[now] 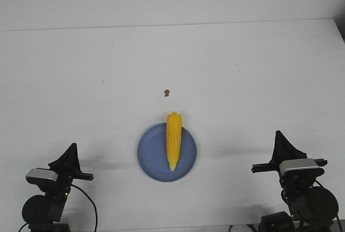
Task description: Place corn on plate with both arms
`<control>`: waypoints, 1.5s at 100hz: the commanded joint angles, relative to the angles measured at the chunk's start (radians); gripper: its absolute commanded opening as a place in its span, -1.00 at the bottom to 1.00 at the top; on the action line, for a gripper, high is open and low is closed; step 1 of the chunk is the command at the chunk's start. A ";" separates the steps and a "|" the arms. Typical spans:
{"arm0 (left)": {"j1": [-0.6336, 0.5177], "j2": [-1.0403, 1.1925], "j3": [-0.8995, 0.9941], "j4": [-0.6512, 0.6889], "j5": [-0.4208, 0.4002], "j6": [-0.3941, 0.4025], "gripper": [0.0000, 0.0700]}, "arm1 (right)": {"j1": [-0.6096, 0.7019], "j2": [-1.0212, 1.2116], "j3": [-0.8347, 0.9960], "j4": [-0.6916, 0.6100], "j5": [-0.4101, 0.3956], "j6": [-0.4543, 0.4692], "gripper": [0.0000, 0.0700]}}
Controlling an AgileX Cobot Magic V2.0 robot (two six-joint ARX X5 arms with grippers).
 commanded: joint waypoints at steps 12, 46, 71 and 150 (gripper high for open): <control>0.001 -0.001 -0.020 0.012 0.001 0.010 -0.96 | -0.051 -0.083 -0.114 0.151 -0.029 -0.030 -0.99; 0.001 -0.001 -0.020 0.012 0.000 0.010 -0.96 | -0.151 -0.141 -0.322 0.314 -0.090 -0.021 -0.99; 0.001 -0.001 -0.020 0.012 0.002 0.010 -0.96 | -0.191 -0.141 -0.407 0.422 -0.152 -0.002 -0.99; 0.001 -0.001 -0.020 0.012 0.002 0.010 -0.96 | -0.190 -0.141 -0.483 0.509 -0.106 0.050 -0.99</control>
